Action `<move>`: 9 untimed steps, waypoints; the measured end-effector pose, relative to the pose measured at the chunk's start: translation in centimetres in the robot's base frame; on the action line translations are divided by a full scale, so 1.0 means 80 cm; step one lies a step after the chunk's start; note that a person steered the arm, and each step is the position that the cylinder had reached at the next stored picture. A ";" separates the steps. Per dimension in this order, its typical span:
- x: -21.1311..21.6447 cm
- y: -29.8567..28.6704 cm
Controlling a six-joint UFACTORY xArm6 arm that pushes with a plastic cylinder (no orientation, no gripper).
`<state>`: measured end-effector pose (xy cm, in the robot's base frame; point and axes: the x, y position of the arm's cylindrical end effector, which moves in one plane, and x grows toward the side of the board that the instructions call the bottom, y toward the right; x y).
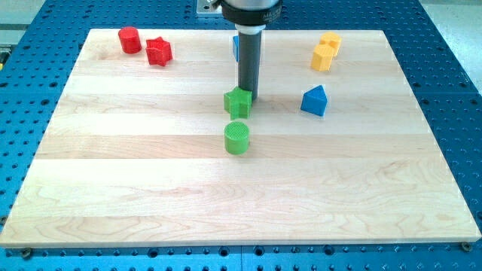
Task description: Place the blue blocks to the top right of the green blocks
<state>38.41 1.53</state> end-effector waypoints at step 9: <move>0.065 -0.013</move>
<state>43.64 0.47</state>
